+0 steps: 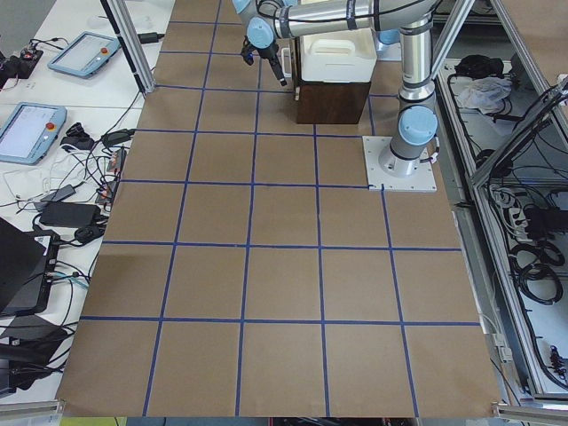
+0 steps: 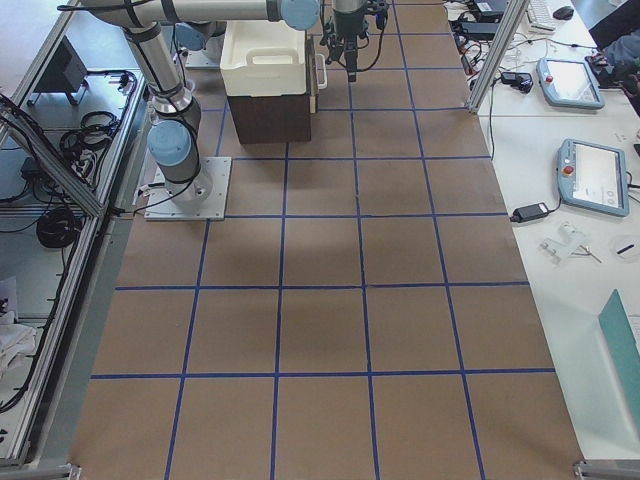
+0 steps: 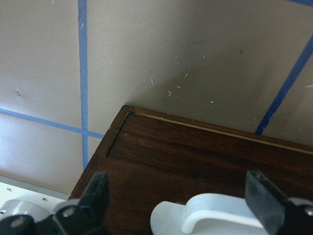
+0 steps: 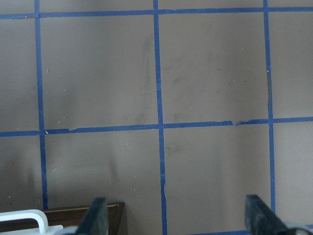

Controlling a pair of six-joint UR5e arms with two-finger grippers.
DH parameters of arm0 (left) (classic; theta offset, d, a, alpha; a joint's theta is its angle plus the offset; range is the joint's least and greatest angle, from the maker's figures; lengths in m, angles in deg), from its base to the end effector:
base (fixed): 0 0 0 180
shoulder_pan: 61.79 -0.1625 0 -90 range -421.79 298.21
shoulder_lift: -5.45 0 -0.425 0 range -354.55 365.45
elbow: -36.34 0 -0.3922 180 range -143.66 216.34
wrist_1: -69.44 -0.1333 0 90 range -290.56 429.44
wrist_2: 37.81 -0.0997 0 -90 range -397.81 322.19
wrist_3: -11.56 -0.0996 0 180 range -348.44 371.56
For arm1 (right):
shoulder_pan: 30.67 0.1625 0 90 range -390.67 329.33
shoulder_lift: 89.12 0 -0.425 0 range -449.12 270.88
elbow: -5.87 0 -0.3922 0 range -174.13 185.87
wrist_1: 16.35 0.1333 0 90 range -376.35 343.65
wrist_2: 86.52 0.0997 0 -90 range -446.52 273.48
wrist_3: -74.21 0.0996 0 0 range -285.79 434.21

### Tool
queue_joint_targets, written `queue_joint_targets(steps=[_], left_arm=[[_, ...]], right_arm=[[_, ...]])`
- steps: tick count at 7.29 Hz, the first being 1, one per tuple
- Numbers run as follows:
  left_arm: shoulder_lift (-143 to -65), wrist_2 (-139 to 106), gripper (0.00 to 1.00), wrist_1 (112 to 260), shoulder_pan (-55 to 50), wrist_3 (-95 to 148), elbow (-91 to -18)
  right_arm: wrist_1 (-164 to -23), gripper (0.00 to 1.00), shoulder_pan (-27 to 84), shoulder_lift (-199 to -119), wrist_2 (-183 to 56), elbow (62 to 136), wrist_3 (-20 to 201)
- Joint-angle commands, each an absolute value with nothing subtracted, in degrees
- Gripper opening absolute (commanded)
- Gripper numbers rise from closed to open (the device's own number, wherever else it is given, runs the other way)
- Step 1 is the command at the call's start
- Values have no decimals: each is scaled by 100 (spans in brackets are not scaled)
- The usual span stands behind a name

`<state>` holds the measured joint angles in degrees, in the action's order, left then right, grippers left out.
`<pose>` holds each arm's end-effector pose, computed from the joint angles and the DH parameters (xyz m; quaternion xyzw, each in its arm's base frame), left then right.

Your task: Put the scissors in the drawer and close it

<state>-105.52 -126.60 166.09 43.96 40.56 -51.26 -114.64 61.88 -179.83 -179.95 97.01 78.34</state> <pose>-0.2855 -0.5134 0.3019 -0.1149 0.9690 0.2058 0.0736 0.1494 -0.4931 0.4997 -0.0158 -0.9971 0.0701 0.0258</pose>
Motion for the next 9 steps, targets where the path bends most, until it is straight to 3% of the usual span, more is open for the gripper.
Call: queue_joint_targets(steps=[1,7,9], left_arm=[[-10459,-12597,100,16840,4403,4101,-5190],[-10318,-12482,100,16824,4386,4057,-5375],[-10266,-12587,100,16518,4290,3864,-5139]], right_arm=[[-11470,100,6187,-17982,-17995,9701,7834],[-11461,100,6187,-17982,-17995,9701,7843],[-11461,100,6187,-17982,-17995,9701,7843]])
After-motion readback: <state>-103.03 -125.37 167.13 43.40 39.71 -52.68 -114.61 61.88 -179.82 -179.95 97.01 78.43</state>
